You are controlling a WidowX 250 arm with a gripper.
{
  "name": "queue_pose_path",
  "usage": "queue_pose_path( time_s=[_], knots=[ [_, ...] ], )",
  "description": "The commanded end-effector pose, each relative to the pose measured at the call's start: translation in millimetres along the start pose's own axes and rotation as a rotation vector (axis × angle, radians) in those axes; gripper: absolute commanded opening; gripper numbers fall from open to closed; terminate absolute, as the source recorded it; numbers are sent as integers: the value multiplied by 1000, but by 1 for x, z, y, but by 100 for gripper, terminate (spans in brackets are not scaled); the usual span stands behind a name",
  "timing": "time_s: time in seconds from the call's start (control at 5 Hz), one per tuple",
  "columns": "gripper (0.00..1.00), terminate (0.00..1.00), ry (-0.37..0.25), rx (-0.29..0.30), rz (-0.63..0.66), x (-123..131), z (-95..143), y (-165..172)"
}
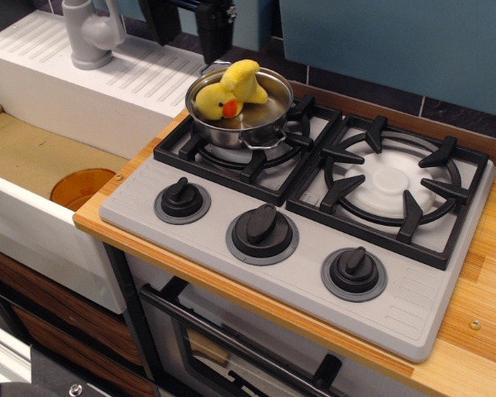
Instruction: Put stuffedduck in pan
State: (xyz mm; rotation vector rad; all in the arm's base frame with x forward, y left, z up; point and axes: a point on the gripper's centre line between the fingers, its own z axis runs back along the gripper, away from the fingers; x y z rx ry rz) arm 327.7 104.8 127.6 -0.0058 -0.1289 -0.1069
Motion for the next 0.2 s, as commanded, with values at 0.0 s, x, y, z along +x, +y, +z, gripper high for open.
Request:
queue_pose_path(
  time_s=[0.0],
  knots=[
    [100, 100, -9, 62, -3, 13, 22, 16]
  ],
)
